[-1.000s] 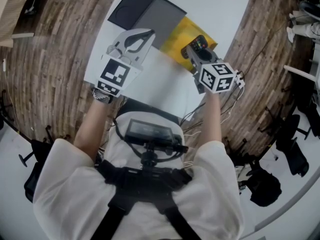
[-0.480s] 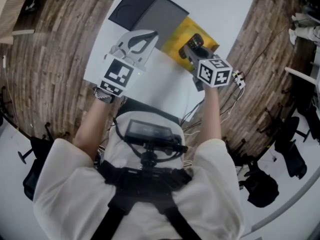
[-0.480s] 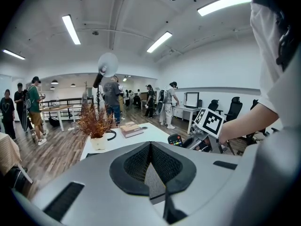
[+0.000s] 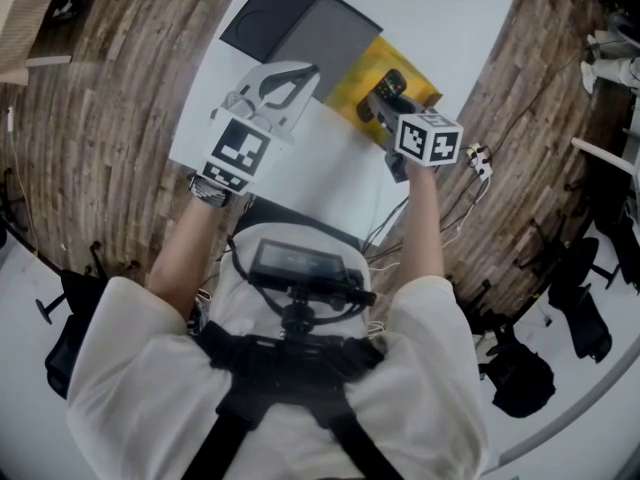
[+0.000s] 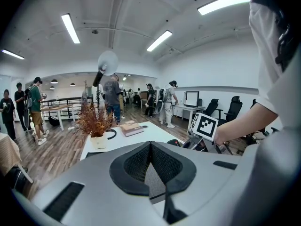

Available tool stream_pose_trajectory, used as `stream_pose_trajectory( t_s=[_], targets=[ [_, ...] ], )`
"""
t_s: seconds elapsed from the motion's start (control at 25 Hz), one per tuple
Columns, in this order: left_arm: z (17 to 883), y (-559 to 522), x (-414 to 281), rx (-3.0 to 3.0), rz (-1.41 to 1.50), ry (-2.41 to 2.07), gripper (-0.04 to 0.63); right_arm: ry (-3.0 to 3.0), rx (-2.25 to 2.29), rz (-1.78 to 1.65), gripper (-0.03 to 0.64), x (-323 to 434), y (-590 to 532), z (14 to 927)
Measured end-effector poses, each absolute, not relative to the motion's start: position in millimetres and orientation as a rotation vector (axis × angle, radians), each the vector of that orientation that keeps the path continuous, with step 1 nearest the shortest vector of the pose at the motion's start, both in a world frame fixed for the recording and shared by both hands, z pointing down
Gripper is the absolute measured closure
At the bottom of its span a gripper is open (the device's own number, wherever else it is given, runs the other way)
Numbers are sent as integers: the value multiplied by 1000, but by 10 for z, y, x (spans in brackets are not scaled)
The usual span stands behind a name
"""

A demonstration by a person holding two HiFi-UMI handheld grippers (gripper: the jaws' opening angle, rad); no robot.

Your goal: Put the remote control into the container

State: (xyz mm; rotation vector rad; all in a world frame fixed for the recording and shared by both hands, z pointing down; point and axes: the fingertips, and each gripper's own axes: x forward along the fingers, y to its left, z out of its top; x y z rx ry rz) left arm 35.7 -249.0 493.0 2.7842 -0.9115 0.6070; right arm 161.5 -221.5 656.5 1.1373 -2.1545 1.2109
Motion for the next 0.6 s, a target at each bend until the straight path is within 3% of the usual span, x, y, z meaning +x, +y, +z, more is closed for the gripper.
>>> stream_pose_trajectory(
  t_s=[0.6],
  targets=[
    [4978,-2492,334,2772,627,-907,584,-2108,1094,1233,537,1591,-2255,6663]
  ],
)
